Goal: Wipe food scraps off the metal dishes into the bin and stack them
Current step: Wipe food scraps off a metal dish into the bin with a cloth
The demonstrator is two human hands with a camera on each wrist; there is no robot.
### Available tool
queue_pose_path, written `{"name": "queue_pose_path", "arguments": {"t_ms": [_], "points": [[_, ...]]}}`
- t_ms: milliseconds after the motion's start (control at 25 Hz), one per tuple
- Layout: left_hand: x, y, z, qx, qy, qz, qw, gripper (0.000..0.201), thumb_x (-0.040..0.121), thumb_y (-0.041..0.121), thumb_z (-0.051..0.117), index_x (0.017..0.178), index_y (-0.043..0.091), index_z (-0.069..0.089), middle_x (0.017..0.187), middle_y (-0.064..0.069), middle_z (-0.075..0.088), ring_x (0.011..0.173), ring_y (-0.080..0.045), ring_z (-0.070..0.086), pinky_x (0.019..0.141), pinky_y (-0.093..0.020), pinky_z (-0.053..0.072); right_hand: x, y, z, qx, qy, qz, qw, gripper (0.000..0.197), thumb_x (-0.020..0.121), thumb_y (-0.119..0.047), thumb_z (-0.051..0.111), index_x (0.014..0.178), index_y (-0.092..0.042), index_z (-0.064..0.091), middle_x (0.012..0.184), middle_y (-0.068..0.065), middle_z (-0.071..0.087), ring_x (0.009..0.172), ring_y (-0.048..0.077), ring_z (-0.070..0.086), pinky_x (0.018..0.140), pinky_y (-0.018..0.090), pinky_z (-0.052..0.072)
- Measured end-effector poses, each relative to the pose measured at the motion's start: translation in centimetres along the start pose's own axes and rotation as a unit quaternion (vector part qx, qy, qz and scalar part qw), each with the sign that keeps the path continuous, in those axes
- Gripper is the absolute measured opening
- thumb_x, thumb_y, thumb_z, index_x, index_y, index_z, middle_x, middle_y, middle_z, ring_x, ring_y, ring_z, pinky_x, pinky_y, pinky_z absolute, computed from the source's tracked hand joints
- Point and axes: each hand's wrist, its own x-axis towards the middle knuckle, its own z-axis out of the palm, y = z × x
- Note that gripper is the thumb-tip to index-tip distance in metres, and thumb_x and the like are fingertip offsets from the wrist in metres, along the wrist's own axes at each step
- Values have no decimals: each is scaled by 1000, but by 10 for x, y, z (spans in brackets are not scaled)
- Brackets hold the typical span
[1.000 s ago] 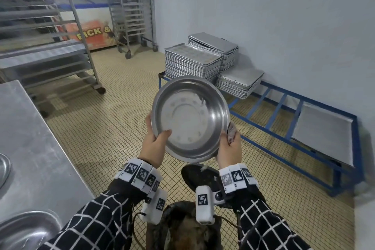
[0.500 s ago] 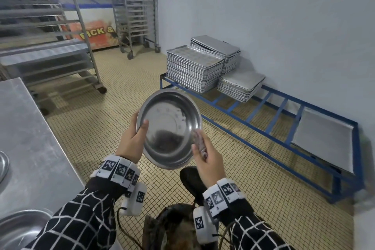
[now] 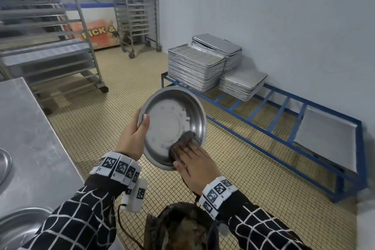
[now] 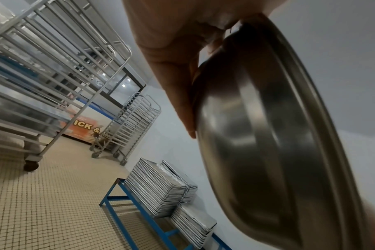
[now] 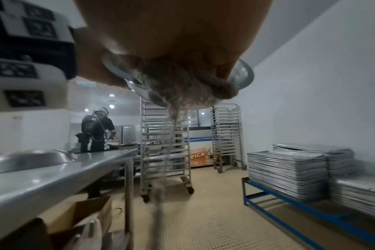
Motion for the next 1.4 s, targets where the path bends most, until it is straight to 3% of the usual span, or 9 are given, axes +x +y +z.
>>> {"name": "queue_pose_path", "arguments": {"t_ms": [240, 400, 560, 720, 840, 920, 1080, 1240, 1400], "points": [[-2, 6, 12, 23, 11, 23, 999, 27, 99, 43, 37, 125, 43, 44, 104, 22, 60, 94, 6, 58, 77, -17, 46, 2, -30, 5, 187, 14, -27, 982, 67, 97, -57, 10, 147, -19, 34, 152, -1, 36, 143, 13, 24, 119, 34, 18], [0, 7, 10, -17, -7, 10, 1000, 24, 95, 46, 40, 118, 45, 48, 107, 15, 63, 97, 0, 62, 77, -18, 48, -2, -22, 1, 81, 22, -3, 996, 67, 96, -55, 4, 146, -22, 34, 151, -4, 37, 145, 18, 19, 120, 35, 11], [-4, -10, 6, -21, -37, -9, 999, 40, 95, 49, 42, 130, 32, 51, 113, 6, 67, 101, -11, 65, 82, -31, 53, 0, 19, -4, -110, -65, 65, 990, 72, 91, -53, -14, 152, -20, 2, 160, 3, 1, 146, 24, -13, 117, 43, -9], [-10, -12, 13, -54, -49, -64, 995, 39, 99, 37, 41, 134, 24, 50, 117, 3, 65, 106, -12, 62, 88, -29, 51, 7, 48, -9, -64, 30, 150, 986, 64, 94, -46, -3, 150, -17, -14, 155, 7, -27, 143, 29, -19, 118, 45, 7], [-7, -14, 10, -70, -53, -89, 992, 34, 97, 38, 42, 125, 24, 57, 107, 2, 69, 96, -14, 66, 80, -26, 51, 8, 52, -19, 96, 102, 162, 977, 64, 99, -43, 24, 151, -21, -7, 159, -1, -13, 142, 22, 26, 104, 30, 42], [-6, -17, 4, -75, -71, -112, 988, 41, 91, 45, 45, 120, 21, 61, 98, -1, 72, 91, -21, 68, 81, -32, 52, 12, 55, -33, 181, 94, 186, 961, 64, 100, -37, 38, 153, -23, 5, 152, 1, 31, 104, 13, 59, 71, 17, 51], [-13, -19, 0, -69, -139, -154, 976, 32, 96, 34, 42, 113, 15, 62, 89, -5, 71, 78, -21, 68, 66, -24, 54, 16, 66, -45, 270, 73, 214, 936, 26, 96, -27, 54, 121, -19, 53, 90, -6, 65, 78, 6, 63, 59, 9, 42], [-15, -22, 3, -52, -100, -117, 987, 28, 91, 32, 59, 118, 28, 56, 105, -2, 69, 92, -22, 68, 70, -25, 53, 10, 64, -43, 316, 105, 261, 906, 7, 94, -20, 56, 99, -14, 56, 78, -4, 61, 67, 7, 60, 52, 11, 40], [-16, -24, 8, -44, -88, -41, 994, 74, 75, 37, 73, 138, 24, 37, 121, -5, 60, 95, -20, 68, 77, -36, 58, 13, 48, -43, 387, 200, 348, 830, 4, 93, -8, 53, 97, -8, 52, 76, -3, 52, 62, 8, 52, 51, 15, 37]]}}
